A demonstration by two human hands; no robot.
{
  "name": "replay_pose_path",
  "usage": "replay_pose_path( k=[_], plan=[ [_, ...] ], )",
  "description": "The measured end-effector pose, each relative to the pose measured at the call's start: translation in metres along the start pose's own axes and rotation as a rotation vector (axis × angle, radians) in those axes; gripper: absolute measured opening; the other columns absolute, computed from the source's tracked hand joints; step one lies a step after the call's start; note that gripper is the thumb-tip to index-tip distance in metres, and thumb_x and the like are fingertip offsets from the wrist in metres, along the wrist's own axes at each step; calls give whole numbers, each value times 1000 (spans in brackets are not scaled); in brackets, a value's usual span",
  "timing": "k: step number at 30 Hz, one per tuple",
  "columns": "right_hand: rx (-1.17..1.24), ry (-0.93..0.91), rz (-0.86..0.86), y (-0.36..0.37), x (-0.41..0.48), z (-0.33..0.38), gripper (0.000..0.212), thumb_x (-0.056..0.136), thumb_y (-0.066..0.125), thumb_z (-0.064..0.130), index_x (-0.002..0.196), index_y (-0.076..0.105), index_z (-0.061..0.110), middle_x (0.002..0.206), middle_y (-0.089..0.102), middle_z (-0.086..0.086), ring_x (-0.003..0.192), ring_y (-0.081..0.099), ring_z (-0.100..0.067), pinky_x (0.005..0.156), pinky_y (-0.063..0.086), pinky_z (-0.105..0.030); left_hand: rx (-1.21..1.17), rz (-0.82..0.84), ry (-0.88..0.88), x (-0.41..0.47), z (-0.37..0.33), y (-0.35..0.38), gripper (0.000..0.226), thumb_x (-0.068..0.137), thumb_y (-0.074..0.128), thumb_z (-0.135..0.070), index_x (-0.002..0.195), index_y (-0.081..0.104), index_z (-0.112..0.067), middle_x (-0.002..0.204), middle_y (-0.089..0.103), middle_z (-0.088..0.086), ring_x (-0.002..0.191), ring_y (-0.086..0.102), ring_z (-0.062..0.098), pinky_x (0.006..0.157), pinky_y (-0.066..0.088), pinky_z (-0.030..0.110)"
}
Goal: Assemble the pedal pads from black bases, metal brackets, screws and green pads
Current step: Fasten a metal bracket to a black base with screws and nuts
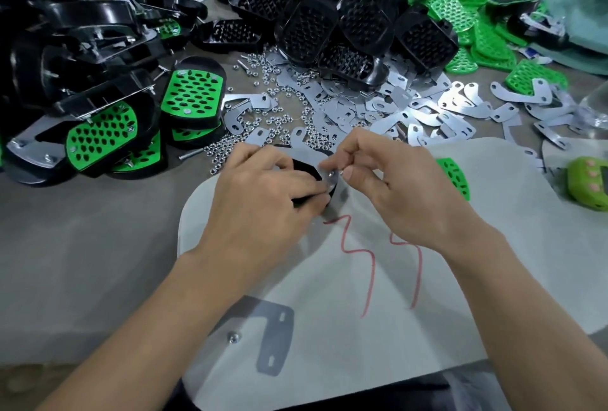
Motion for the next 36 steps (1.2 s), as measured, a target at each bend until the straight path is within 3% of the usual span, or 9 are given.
replay_pose_path(
  k=[4,10,14,17,21,25,28,32,36],
  plan=[
    [-66,-32,-178,-2,-8,0,16,95,59,15,96,55,31,106,71,24,109,60,7,87,47,-21,-19,-2,3,2,-3,-1,4,79,81,-30,80,83,-27,81,76,-19,80,52,11,84,34,28],
    [101,17,-50,8,-11,-4,16,98,58,12,92,55,27,102,76,17,114,50,26,93,43,-11,28,-12,51,0,-6,-2,5,83,79,-26,85,83,-23,81,76,-15,80,58,17,83,35,32],
    [166,71,-93,12,-9,-3,8,93,55,23,94,55,31,107,73,27,112,64,6,100,50,-35,108,13,132,-8,-12,-1,10,82,78,-17,93,77,-15,94,75,-9,90,58,22,85,37,36],
    [291,101,-140,18,-9,-5,11,96,56,15,92,57,25,103,75,22,100,71,-15,91,55,-40,79,29,178,-10,-12,2,10,89,72,-9,97,77,-10,98,76,-4,93,56,24,83,39,36],
    [386,188,-253,21,-6,-15,21,97,58,1,84,59,17,93,78,14,77,69,8,66,47,-6,109,56,228,-14,-10,3,13,97,63,-4,101,76,-4,103,75,2,97,56,26,84,42,37],
    [459,253,-287,18,-4,-20,20,94,62,4,81,62,20,83,79,7,88,74,-7,83,55,-24,69,87,172,-19,-11,7,16,94,62,1,104,74,-2,109,74,4,101,54,28,86,44,38],
    [354,262,-339,12,-1,-19,8,87,64,17,81,66,22,65,73,4,68,69,-29,72,55,-45,65,141,122,-18,-12,10,15,86,65,7,97,70,-2,99,72,6,100,51,27,86,42,37],
    [251,266,-222,6,6,-11,3,84,67,25,81,69,24,51,48,-8,49,39,-19,51,35,-33,30,167,63,-17,-11,9,21,82,64,8,98,68,-4,92,69,6,99,52,26,84,45,41],
    [111,311,-80,5,14,-3,12,85,72,20,74,71,23,48,44,6,45,36,-9,50,36,-26,-30,171,-22,-16,-8,4,34,75,65,7,102,71,-12,96,66,5,96,57,25,84,45,37]
  ],
)
Point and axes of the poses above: each hand's wrist, its own x-axis towards the middle knuckle, its own y-axis out of the palm, z = x × y, the point moved 1 cm from there along x, towards the middle knuckle
